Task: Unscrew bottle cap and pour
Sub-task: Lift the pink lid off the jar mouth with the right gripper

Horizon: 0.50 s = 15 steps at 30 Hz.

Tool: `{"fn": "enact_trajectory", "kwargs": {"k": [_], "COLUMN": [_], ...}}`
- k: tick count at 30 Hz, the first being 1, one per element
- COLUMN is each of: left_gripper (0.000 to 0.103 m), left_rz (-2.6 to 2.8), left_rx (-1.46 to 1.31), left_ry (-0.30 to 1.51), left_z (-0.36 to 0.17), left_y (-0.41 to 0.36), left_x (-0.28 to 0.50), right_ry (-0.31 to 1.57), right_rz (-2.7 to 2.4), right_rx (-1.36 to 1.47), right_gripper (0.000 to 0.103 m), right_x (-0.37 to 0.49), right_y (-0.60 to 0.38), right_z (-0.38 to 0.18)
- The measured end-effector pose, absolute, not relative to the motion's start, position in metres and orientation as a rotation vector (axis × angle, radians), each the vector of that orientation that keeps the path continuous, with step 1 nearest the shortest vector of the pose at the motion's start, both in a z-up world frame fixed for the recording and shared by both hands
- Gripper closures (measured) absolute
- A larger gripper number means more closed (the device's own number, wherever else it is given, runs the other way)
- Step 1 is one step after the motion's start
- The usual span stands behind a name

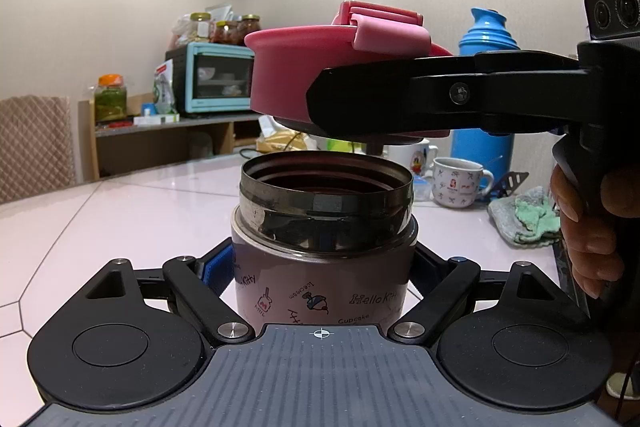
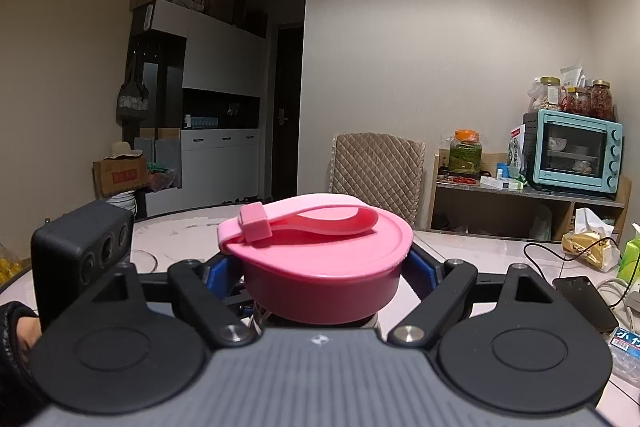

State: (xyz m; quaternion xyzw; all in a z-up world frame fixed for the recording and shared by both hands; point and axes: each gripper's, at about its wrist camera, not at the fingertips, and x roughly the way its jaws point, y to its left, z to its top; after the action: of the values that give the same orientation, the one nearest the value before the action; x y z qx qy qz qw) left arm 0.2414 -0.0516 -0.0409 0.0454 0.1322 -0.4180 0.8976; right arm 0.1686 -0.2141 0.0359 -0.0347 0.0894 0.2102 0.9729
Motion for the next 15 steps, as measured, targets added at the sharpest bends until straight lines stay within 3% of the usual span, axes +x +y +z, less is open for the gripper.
{"fn": "enact_trajectory", "kwargs": {"k": [15], "left_gripper": [0.013], "left_rz": [-0.866], "left_rx": [0.095], "left_ry": [0.273], "left_z": [-0.041], "left_y": [-0.052], "left_x": [0.2413], "right_ry": [0.172], "right_rz": [0.406], "right_rx": [-0.071], "right_gripper": [0.018], "right_x": [0.1736], "right_y": [-0.21], "right_z": [0.0404]}}
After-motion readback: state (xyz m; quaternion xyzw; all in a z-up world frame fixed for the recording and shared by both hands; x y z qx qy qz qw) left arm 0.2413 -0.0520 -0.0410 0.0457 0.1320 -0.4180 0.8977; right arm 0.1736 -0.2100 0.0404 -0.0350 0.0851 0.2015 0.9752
